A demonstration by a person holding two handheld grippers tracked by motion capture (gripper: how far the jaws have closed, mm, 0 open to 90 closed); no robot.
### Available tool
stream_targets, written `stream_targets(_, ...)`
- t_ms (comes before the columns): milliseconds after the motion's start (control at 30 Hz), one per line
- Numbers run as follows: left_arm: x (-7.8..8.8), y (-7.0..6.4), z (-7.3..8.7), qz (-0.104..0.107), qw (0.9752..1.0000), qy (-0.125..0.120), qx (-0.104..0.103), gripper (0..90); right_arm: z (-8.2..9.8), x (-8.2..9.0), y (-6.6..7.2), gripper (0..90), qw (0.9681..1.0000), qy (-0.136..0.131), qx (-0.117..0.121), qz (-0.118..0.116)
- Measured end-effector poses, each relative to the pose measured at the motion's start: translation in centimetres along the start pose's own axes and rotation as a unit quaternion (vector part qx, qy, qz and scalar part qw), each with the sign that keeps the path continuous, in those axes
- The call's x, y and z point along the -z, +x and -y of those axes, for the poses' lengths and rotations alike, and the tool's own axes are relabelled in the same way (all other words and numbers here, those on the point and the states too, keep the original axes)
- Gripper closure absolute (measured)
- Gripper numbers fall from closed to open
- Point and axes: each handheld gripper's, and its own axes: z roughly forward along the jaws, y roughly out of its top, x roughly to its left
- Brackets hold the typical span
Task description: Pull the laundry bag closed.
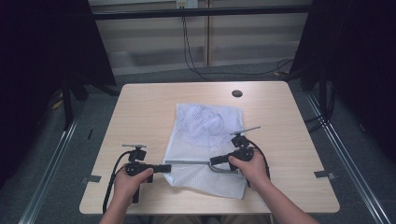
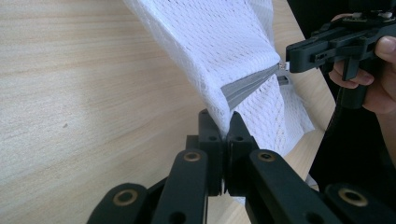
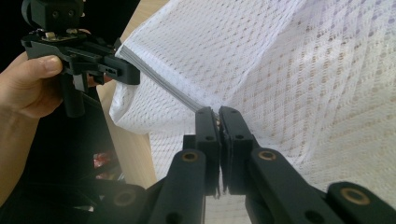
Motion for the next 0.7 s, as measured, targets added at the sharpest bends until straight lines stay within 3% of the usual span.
stream_targets(700,-0.06,-0.03,-0.15,0.0,1.0,0.004,-0.005,88.2,0.19,0.45,-0.23,87.0,1.0,-0.004,-0.007,-0.004)
